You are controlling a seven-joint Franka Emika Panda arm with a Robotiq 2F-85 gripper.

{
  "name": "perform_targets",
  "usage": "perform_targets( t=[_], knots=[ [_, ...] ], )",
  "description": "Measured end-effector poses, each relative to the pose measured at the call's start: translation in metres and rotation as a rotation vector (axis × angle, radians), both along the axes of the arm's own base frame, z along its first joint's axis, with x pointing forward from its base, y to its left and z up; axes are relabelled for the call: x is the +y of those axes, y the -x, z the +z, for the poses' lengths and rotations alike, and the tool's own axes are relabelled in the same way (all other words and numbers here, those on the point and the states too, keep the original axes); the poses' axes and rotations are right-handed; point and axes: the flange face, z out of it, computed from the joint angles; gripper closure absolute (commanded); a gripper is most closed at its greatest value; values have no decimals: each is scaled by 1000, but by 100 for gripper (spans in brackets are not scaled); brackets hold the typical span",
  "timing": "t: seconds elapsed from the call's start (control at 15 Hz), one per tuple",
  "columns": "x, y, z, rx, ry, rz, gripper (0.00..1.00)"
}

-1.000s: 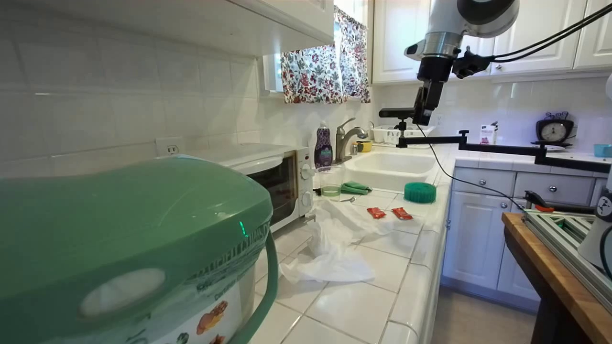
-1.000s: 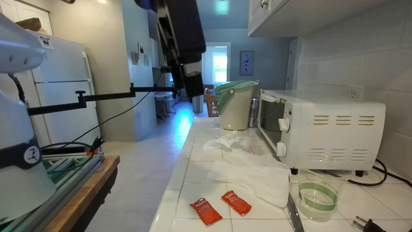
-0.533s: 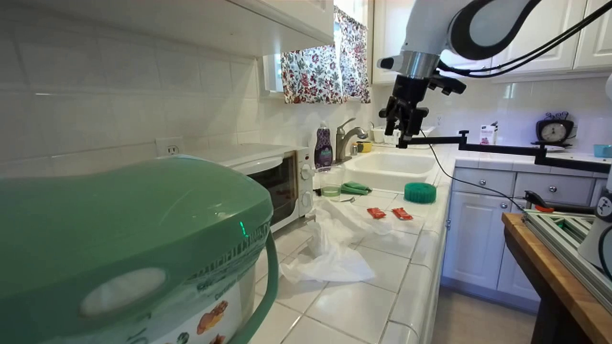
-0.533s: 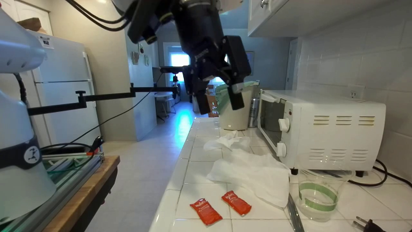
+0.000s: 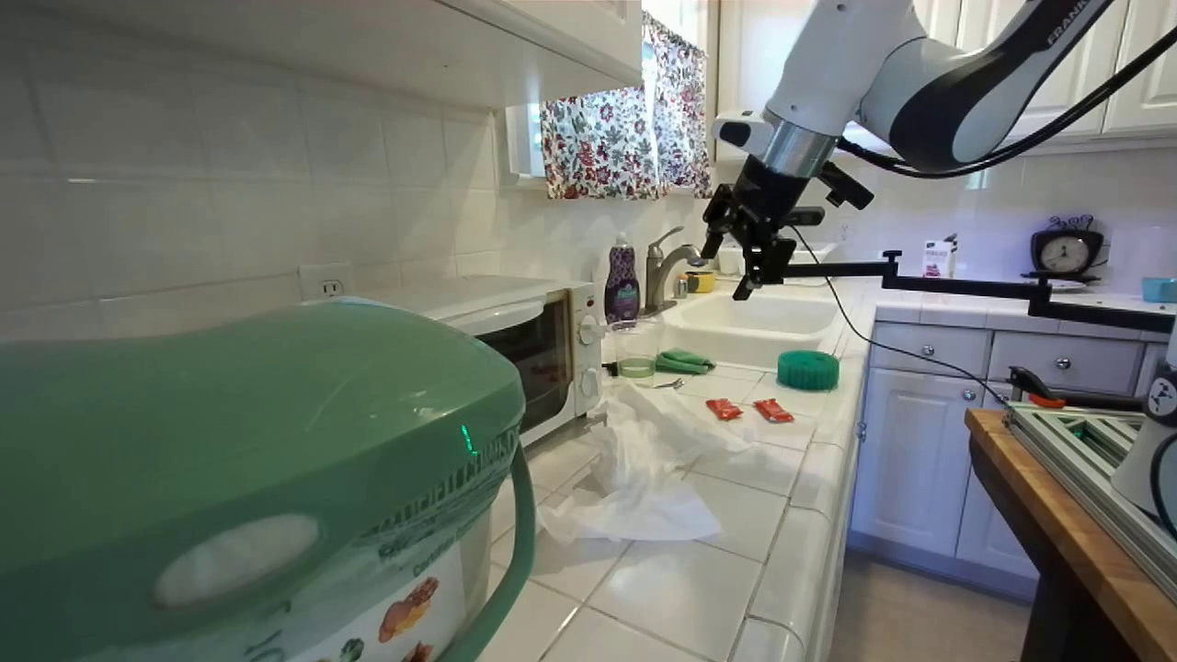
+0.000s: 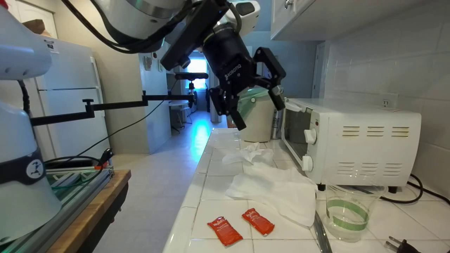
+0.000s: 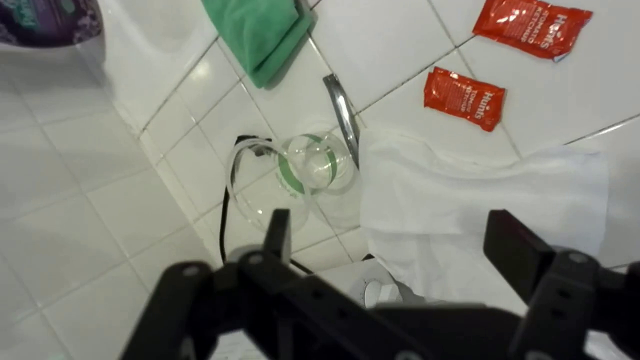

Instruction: Turn the top knob on the oven to the left.

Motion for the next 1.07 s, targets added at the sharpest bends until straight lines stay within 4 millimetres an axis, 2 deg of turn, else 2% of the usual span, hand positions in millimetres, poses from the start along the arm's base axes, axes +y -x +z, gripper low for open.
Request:
perform_targets(
  t=[0.4,0.67,1.07],
  knots=[
    [33,6,-8,-130,52,80,0],
    [48,1,-13,-213,78,122,0],
    [49,-17,-54,-239,73,195,0]
  ],
)
